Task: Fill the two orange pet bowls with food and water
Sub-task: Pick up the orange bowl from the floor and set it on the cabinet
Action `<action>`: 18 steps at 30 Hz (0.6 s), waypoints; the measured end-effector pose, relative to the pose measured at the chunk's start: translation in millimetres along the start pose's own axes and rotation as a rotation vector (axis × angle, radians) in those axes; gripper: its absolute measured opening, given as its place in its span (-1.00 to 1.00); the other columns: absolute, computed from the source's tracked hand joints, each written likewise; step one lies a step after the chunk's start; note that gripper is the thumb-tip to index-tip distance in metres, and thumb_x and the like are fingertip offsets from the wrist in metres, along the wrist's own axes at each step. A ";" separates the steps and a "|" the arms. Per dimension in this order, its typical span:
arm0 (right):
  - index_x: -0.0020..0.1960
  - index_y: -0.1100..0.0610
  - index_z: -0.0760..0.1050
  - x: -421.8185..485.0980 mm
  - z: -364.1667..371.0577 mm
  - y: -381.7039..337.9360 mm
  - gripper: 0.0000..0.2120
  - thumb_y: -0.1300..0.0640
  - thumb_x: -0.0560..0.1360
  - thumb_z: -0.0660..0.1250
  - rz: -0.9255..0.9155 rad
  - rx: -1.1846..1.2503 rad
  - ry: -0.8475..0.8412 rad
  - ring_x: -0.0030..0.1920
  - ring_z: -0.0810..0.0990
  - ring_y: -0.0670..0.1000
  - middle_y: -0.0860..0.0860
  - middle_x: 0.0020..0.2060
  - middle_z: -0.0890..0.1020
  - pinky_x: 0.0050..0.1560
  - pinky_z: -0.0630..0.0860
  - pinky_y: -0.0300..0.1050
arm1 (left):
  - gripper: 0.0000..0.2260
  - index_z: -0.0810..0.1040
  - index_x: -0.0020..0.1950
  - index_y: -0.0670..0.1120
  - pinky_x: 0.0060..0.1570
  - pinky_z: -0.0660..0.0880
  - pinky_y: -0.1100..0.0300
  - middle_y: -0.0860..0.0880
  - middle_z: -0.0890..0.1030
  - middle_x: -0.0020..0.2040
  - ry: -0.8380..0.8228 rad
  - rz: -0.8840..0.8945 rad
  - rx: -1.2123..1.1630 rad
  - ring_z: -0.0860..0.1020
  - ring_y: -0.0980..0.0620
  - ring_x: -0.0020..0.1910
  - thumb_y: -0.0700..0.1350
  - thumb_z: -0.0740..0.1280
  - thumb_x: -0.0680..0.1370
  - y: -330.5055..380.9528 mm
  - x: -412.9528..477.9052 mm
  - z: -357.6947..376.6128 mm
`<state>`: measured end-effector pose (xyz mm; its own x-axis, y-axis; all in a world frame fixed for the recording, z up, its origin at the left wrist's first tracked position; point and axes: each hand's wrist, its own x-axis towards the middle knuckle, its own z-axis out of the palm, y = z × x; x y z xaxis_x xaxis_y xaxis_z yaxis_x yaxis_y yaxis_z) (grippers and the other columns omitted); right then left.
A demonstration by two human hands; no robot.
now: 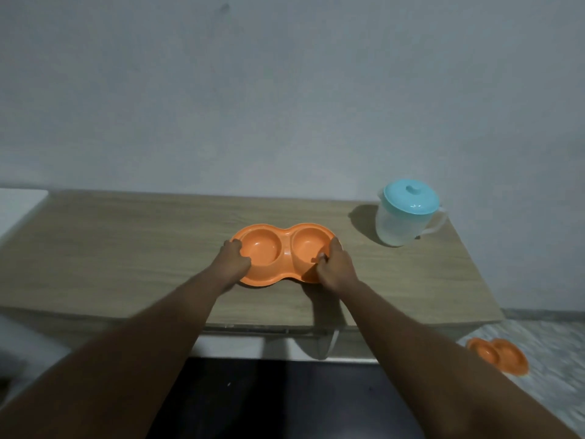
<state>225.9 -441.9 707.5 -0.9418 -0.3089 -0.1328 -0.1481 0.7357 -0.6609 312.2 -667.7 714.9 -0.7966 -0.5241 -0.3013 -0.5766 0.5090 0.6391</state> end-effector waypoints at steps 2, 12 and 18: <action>0.54 0.23 0.03 1.1 5.8 -1.6 -0.44 0.06 0.62 0.09 0.016 -0.017 -0.006 0.34 0.40 0.26 0.24 0.36 0.41 0.29 0.43 0.17 | -0.50 0.40 0.39 -0.30 0.02 0.34 0.16 -0.28 0.40 0.35 -0.011 0.001 0.000 0.46 -0.26 0.25 -0.10 0.29 0.49 -3.9 3.9 0.2; 0.54 0.29 0.03 1.6 18.8 -3.9 -0.44 0.08 0.64 0.07 0.006 -0.070 0.013 0.42 0.27 0.34 0.26 0.45 0.31 0.36 0.29 0.13 | -0.55 0.36 0.45 -0.31 0.13 0.44 0.08 -0.33 0.44 0.37 -0.030 0.011 -0.011 0.49 -0.26 0.26 -0.17 0.30 0.60 -26.3 22.3 11.2; 0.55 0.31 0.02 -25.5 16.4 -28.5 -0.44 0.10 0.65 0.08 -0.052 -0.040 0.053 0.52 0.11 0.29 0.25 0.52 0.18 0.52 0.06 0.12 | -0.38 0.09 0.61 -0.19 0.54 0.08 -0.07 -0.26 0.10 0.60 -0.022 0.151 0.085 0.08 -0.23 0.58 -0.07 0.28 0.63 -23.8 -10.4 -1.1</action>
<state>259.0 -464.9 717.6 -0.9470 -0.3160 -0.0586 -0.2086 0.7431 -0.6358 334.4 -675.1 703.6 -0.8788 -0.4222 -0.2225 -0.4623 0.6374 0.6164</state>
